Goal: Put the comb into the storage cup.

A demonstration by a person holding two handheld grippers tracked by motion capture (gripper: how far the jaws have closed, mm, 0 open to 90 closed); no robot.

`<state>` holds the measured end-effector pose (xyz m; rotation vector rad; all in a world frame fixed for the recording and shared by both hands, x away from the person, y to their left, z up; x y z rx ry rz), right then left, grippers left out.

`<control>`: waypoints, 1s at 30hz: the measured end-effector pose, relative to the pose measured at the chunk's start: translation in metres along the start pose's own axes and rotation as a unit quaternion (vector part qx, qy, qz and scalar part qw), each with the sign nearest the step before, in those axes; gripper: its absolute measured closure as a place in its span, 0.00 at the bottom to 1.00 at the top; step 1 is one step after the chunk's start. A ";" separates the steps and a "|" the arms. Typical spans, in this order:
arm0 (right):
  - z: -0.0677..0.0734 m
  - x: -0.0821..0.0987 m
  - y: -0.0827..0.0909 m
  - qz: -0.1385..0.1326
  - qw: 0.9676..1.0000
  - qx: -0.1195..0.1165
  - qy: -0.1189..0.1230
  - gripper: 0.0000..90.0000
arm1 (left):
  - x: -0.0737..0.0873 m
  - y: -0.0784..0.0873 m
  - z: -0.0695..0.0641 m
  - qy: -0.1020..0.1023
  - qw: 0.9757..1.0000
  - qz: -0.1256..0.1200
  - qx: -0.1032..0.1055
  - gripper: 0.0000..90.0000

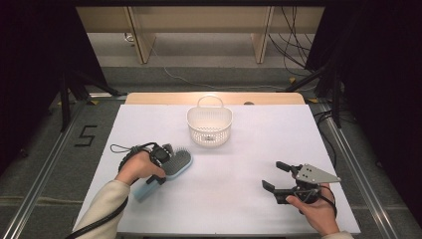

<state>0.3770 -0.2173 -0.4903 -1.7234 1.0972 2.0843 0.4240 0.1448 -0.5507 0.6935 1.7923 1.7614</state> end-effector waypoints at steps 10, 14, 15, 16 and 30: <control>0.000 0.000 0.000 0.001 1.000 0.000 0.000 0.19 | 0.000 0.000 -0.001 0.012 1.000 0.001 -0.005 0.74; 0.000 0.000 0.000 0.000 1.000 0.000 0.000 0.19 | 0.000 0.000 -0.001 0.015 1.000 0.004 -0.008 0.74; 0.000 0.000 0.000 0.000 1.000 0.000 0.000 0.19 | 0.000 0.000 -0.001 0.016 1.000 0.004 -0.008 0.74; 0.000 0.000 0.000 0.000 1.000 0.001 0.000 0.19 | 0.000 0.000 -0.001 0.019 1.000 0.003 -0.008 0.75; 0.000 0.000 0.000 0.001 1.000 0.001 0.001 0.19 | -0.001 0.000 -0.002 0.021 1.000 0.001 -0.007 0.76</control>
Point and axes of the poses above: each handheld gripper's, and its own axes: y roughly backward along the jaws, x roughly out of its underside, z roughly to its left, the point moved 9 cm from there along -y, roughly forward along the jaws, and after that the axes turned 4 degrees about z, right-handed, at the moved point
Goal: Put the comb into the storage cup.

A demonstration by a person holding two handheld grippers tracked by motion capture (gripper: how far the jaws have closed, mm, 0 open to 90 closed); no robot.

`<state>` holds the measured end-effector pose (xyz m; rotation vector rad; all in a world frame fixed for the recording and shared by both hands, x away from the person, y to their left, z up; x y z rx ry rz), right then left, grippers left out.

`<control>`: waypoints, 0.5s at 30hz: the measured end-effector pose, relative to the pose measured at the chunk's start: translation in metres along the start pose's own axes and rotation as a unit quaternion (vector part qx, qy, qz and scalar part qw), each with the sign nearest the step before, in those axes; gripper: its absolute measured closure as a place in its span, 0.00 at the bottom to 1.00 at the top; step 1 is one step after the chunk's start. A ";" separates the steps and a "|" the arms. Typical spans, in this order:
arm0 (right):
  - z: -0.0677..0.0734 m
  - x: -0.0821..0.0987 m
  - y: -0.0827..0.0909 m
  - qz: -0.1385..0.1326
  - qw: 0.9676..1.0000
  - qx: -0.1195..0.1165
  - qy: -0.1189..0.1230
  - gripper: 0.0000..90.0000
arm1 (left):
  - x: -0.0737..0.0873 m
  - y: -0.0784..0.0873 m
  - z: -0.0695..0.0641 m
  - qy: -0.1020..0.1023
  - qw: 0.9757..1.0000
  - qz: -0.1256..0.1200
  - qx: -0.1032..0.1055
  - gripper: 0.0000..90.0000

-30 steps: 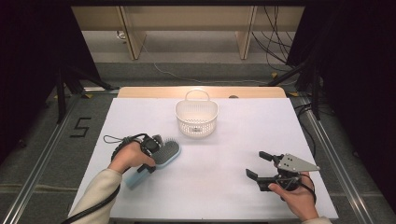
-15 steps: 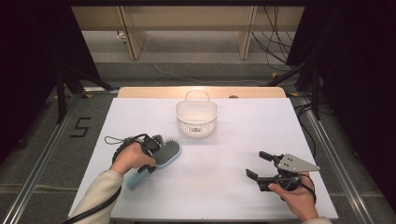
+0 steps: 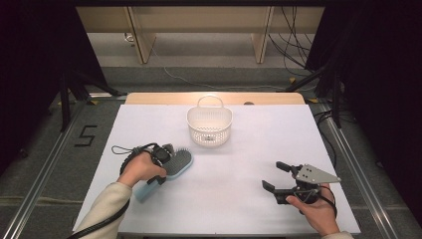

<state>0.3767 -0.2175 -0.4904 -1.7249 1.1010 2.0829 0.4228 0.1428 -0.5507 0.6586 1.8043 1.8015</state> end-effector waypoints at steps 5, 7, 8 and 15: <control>0.000 0.000 0.000 0.001 1.000 0.000 0.000 0.18 | 0.000 0.000 0.000 0.001 1.000 0.000 0.000 0.77; 0.000 0.000 0.000 0.001 1.000 0.000 0.000 0.19 | 0.000 0.000 0.000 0.001 1.000 -0.001 -0.001 0.77; 0.000 0.000 0.000 0.001 1.000 0.000 0.000 0.19 | 0.000 0.000 0.000 0.001 1.000 -0.001 -0.002 0.77; 0.000 0.000 0.000 0.001 1.000 0.000 0.000 0.19 | 0.000 0.000 -0.001 0.002 1.000 -0.001 -0.002 0.77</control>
Point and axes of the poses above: each handheld gripper's, and its own axes: y roughly backward along the jaws, x roughly out of its underside, z roughly to its left, the point moved 9 cm from there along -y, roughly forward along the jaws, and after that the axes turned 4 degrees about z, right-handed, at the moved point
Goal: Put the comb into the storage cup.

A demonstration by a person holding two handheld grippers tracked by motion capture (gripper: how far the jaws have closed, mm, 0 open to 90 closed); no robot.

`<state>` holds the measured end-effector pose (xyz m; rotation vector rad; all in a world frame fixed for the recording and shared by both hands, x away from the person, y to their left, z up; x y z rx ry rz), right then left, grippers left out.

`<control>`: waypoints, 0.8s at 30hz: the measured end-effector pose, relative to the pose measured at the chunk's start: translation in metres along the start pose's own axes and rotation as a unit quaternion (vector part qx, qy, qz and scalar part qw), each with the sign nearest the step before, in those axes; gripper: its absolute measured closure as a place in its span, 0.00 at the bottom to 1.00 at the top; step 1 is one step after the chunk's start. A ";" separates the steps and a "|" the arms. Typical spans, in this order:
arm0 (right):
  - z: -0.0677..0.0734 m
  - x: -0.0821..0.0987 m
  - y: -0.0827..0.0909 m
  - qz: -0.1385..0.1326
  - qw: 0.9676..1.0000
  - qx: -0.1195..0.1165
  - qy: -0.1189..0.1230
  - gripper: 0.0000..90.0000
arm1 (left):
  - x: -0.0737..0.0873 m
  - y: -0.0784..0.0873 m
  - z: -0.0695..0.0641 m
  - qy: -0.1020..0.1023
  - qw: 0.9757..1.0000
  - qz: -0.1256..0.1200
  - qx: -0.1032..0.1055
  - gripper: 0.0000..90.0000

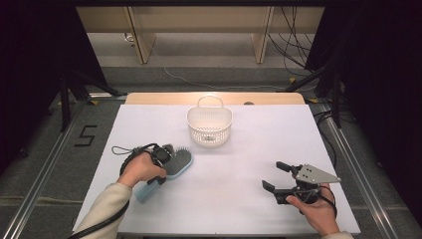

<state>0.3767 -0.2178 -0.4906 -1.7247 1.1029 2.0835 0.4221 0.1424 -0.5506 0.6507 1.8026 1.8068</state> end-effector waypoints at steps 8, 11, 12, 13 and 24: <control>0.000 0.000 0.000 0.001 1.000 0.000 -0.001 0.18 | 0.000 0.000 0.000 -0.001 1.000 -0.004 0.000 0.77; 0.000 0.000 0.000 0.001 1.000 0.001 0.000 0.19 | 0.001 0.000 -0.001 0.001 1.000 -0.004 -0.001 0.77; 0.000 0.000 0.000 0.001 1.000 0.000 0.000 0.19 | 0.001 0.000 -0.001 0.000 1.000 -0.005 -0.002 0.77; 0.000 0.000 0.000 0.001 1.000 0.001 -0.002 0.19 | 0.001 0.000 -0.001 0.001 1.000 -0.007 -0.003 0.77; 0.000 0.001 0.000 0.003 1.000 0.000 -0.001 0.19 | 0.002 0.001 -0.001 0.013 1.000 -0.010 -0.004 0.78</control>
Point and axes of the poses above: each handheld gripper's, and its own axes: y roughly backward along the jaws, x roughly out of its underside, z roughly to its left, the point moved 9 cm from there along -y, roughly forward along the jaws, and after that the axes turned 4 degrees about z, right-handed, at the moved point
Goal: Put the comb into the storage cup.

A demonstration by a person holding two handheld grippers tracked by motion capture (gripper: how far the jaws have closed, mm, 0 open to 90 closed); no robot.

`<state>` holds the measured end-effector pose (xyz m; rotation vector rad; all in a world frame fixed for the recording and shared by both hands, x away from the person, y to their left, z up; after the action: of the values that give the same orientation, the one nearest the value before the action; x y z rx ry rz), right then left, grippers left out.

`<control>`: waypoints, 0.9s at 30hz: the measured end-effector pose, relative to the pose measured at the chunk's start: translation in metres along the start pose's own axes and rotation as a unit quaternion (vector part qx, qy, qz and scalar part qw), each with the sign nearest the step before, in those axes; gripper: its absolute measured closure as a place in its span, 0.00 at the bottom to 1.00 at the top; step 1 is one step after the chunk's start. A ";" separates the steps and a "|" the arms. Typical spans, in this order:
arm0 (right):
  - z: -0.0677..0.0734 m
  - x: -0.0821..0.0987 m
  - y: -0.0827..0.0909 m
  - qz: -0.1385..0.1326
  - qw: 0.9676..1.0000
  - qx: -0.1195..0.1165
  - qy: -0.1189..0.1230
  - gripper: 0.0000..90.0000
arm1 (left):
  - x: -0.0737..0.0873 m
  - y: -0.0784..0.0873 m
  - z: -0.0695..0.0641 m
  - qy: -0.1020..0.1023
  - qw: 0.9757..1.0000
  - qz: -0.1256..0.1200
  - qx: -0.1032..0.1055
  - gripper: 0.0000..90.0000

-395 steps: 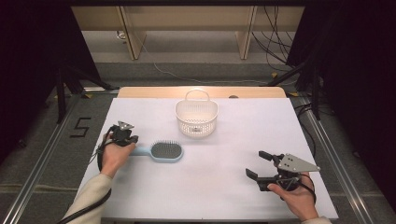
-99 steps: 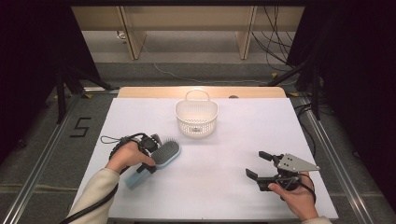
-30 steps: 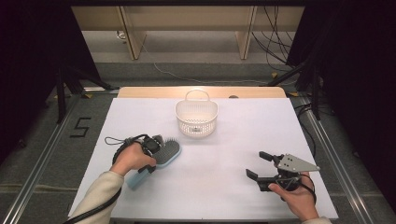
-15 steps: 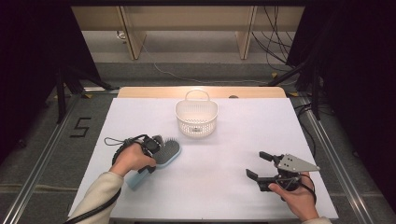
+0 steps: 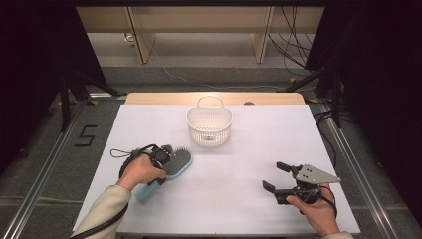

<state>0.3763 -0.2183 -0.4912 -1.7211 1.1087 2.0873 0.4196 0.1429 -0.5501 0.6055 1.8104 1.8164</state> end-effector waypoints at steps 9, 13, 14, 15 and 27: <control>0.000 0.000 0.000 -0.001 1.000 0.000 0.000 0.18 | 0.004 0.001 0.002 0.005 1.000 -0.009 0.002 0.78; 0.000 0.000 0.000 0.000 1.000 0.001 0.001 0.19 | 0.006 0.001 0.002 0.011 1.000 -0.007 0.007 0.78; 0.000 0.000 0.000 0.000 1.000 0.001 0.002 0.18 | 0.005 0.002 0.002 0.014 1.000 -0.012 0.008 0.78; 0.000 0.000 0.000 0.000 1.000 0.001 0.002 0.18 | 0.005 0.002 0.002 0.015 1.000 -0.013 0.008 0.78; 0.000 -0.001 0.001 -0.001 1.000 0.001 0.000 0.18 | 0.003 0.012 0.001 0.025 0.998 -0.053 0.007 0.78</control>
<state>0.3756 -0.2187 -0.4903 -1.7203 1.1071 2.0847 0.4169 0.1455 -0.5386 0.4635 1.8522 1.7635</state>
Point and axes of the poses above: each handheld gripper's, and its own axes: y roughly backward along the jaws, x roughly out of its underside, z roughly to its left, the point moved 9 cm from there along -y, roughly forward along the jaws, and after that the axes turned 4 degrees about z, right-handed, at the moved point
